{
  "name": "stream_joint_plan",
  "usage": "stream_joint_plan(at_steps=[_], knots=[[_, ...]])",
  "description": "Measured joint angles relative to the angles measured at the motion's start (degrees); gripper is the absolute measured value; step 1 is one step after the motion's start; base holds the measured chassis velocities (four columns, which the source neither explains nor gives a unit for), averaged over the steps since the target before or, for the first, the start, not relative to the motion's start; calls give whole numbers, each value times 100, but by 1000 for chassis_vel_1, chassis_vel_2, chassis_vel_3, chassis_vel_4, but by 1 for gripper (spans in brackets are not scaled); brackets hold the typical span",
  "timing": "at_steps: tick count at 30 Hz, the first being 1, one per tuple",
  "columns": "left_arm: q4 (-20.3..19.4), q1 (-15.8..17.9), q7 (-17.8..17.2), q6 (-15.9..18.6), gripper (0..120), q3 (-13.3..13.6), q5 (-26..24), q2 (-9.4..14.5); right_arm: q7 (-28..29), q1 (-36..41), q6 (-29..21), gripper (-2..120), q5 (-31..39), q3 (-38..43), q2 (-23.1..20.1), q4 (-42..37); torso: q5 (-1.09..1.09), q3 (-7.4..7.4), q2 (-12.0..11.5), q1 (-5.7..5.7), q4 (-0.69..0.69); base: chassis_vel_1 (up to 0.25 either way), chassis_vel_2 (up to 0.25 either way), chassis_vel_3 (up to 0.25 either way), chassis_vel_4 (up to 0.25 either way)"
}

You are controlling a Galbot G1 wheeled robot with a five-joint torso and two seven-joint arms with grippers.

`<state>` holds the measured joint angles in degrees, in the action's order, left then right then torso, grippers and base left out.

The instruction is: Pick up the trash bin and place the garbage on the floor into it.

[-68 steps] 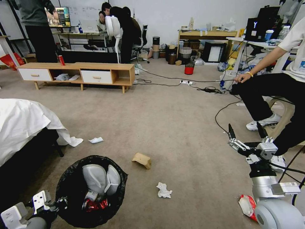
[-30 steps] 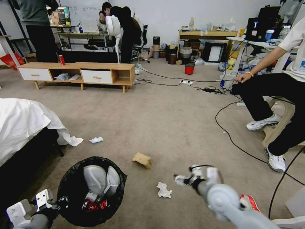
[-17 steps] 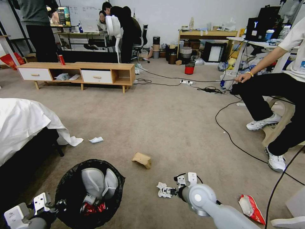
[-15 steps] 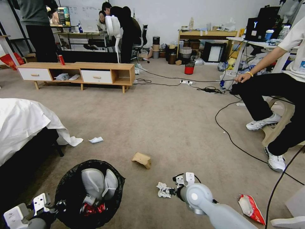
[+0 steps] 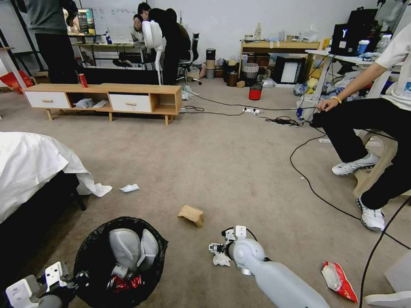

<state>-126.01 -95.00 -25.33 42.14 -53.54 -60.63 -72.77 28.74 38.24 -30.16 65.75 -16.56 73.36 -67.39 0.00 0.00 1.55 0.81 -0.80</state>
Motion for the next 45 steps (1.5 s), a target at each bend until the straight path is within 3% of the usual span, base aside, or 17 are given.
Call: stream_joint_plan(at_steps=[10,26,34,42,45], knots=[[21,-25,20,0,0,-6,-1,32,-370,-30,217,100,-579,-19,270,922,0,0,0,0,0,0,0,0,0],[77,-48,62,-14,0,37,68,5,-850,-250,505,96,-986,-33,553,1657,0,0,0,0,-1,0,0,0,0],[59,-95,77,-35,0,28,84,-33,-1087,-361,633,88,-1244,-56,797,2139,0,0,0,0,0,0,0,0,0],[43,-110,87,-55,0,20,85,-29,-1190,-367,691,68,-1390,-61,870,2290,0,0,0,0,0,0,0,0,0],[48,-100,90,-62,0,19,85,-21,-1195,-322,694,50,-1435,-76,874,2295,0,0,0,-1,0,0,0,0,0]])
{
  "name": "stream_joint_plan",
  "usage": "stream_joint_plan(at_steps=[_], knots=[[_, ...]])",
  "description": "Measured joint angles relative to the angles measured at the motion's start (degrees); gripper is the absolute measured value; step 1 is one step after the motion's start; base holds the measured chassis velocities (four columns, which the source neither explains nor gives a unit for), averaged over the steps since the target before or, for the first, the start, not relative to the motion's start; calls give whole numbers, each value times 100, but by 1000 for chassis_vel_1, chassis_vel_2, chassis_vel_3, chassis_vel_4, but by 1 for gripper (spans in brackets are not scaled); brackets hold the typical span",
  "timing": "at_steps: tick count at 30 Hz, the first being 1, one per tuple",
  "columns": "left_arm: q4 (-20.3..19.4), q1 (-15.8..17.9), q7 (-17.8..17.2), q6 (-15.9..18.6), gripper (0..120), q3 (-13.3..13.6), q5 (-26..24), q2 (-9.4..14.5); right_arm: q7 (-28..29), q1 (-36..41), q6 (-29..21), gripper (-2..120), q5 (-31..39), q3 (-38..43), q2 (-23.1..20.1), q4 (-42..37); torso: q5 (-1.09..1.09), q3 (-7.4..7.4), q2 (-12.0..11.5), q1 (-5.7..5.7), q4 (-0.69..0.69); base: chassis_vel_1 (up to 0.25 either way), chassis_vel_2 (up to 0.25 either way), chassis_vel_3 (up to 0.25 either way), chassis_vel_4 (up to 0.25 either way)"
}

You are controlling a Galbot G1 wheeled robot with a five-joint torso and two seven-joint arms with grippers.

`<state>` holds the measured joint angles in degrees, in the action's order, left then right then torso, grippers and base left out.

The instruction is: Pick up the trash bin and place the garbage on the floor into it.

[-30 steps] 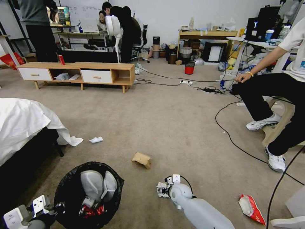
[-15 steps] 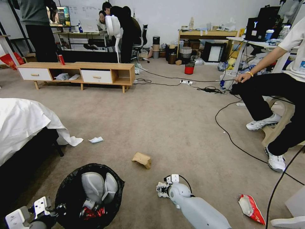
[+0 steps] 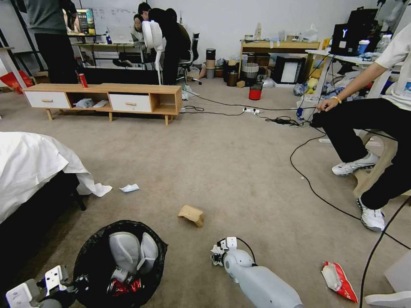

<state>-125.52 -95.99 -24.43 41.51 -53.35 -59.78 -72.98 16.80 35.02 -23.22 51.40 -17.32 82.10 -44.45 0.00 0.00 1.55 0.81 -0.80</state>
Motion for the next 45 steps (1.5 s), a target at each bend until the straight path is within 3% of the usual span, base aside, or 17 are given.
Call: stream_joint_plan(at_steps=[6,12,15,23,32,38,45], knots=[[51,22,5,-6,0,15,12,0,-30,53,11,30,-58,-5,-63,-13,0,0,0,0,0,0,0,0,0],[67,46,7,-8,0,34,23,-11,-29,84,11,23,-65,-11,-92,-47,0,0,0,0,0,0,0,0,0],[84,51,8,-8,0,50,42,-27,-80,104,28,4,-113,-23,-131,-53,0,0,0,0,0,0,0,0,0],[101,53,10,-8,0,76,54,-38,-156,153,125,0,-49,-37,-244,-275,-1,0,0,0,0,0,0,0,0],[65,74,9,33,0,151,51,-30,-79,441,365,0,440,-10,-928,-1967,-1,0,0,0,0,0,0,0,0],[-91,107,-57,55,0,175,-108,70,-43,431,743,0,537,209,-1961,-3845,-1,0,1,0,-1,0,0,0,0],[-235,201,-277,59,0,153,-528,194,-96,141,806,0,861,316,-2584,-5207,-2,0,1,0,0,0,0,0,0]])
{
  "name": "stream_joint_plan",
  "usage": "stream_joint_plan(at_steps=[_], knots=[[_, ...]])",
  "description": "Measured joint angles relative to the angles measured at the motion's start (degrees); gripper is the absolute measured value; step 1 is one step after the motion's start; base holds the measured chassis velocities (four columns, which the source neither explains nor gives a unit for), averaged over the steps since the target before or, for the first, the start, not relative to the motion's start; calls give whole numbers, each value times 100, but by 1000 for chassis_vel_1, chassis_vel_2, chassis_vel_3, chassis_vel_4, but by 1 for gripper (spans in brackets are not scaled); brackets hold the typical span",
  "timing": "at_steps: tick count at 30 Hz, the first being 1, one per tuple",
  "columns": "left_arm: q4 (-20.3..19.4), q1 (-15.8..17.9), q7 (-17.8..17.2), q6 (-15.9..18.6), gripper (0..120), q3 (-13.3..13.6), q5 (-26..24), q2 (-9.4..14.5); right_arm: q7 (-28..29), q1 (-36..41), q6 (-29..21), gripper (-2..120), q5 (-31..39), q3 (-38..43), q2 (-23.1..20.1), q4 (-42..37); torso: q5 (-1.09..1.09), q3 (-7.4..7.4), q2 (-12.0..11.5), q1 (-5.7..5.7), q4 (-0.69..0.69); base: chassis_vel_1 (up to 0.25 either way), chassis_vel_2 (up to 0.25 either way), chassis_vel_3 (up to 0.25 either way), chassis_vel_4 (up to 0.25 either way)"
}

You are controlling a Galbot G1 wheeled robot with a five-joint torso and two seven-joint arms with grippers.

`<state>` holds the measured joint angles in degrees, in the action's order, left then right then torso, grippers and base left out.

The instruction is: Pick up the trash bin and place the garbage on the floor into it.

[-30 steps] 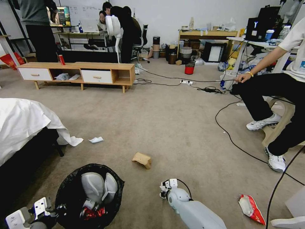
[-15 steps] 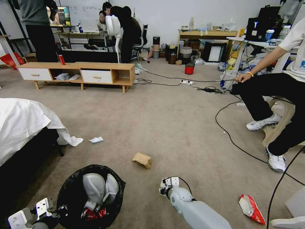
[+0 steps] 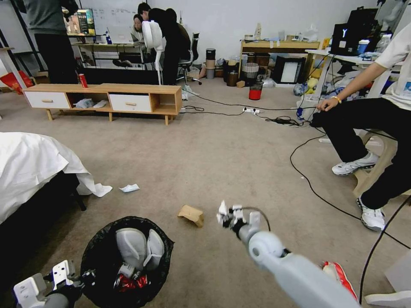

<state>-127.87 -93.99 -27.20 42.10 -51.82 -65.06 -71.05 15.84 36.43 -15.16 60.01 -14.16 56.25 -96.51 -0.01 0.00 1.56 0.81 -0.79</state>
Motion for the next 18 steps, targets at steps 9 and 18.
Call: stream_joint_plan(at_steps=[9,18], knots=[[-118,134,-498,3,0,-105,-834,269,-163,-529,184,0,573,-8,-425,-1354,1,0,0,0,-2,0,0,0,0],[-261,147,-786,6,0,-93,-1277,602,130,-2263,31,0,1895,-1054,-70,-2156,4,0,0,0,1,0,0,0,0]])
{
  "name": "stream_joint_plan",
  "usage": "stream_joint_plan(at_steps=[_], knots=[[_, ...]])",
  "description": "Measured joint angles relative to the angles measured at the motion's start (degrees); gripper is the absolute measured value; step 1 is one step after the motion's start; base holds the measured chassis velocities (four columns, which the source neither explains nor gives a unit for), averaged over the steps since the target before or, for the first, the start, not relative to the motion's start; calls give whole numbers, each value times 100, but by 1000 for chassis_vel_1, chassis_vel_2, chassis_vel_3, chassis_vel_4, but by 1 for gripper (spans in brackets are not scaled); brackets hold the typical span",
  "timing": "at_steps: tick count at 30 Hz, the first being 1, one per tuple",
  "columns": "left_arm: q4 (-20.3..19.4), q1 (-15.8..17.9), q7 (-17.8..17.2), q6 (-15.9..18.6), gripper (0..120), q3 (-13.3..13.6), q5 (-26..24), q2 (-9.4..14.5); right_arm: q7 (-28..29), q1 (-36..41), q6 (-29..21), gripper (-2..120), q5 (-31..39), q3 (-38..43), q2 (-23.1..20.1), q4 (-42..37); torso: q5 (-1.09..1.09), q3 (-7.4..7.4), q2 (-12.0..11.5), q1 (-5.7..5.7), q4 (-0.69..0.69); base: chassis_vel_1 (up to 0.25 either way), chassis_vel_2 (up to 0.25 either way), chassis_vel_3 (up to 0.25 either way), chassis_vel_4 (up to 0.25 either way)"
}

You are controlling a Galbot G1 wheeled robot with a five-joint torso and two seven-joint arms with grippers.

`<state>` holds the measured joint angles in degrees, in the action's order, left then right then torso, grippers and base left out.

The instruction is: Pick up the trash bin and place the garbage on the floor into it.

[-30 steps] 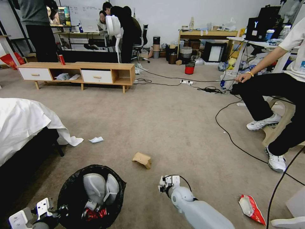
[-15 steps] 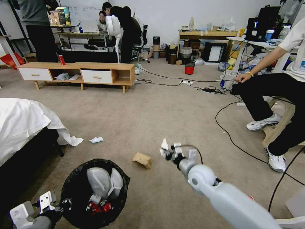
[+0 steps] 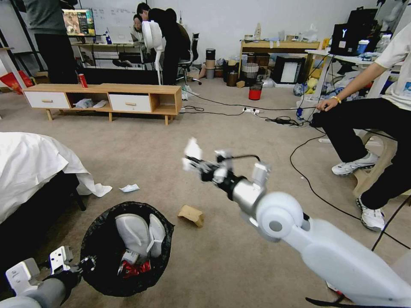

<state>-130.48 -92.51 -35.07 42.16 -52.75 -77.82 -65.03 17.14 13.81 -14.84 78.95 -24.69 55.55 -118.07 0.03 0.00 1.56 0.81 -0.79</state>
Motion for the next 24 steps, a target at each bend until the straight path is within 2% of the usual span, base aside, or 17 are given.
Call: stream_joint_plan(at_steps=[5,7,15,24], knots=[[-43,-12,-14,0,0,2,-26,113,329,-532,-280,0,367,-668,314,-9,-1,0,0,0,0,0,0,0,0],[-59,-16,-18,0,0,5,-40,174,452,-802,-458,0,548,-1061,591,85,-2,0,-1,0,0,0,0,0,0],[-60,-10,-12,0,0,51,-46,275,723,-1155,-832,0,881,-1767,1260,279,-1,0,-2,0,0,0,0,0,0],[-33,-1,7,0,0,66,-46,335,932,-1181,-1215,0,1027,-2152,1367,394,-2,0,-2,0,-1,0,0,0,0]])
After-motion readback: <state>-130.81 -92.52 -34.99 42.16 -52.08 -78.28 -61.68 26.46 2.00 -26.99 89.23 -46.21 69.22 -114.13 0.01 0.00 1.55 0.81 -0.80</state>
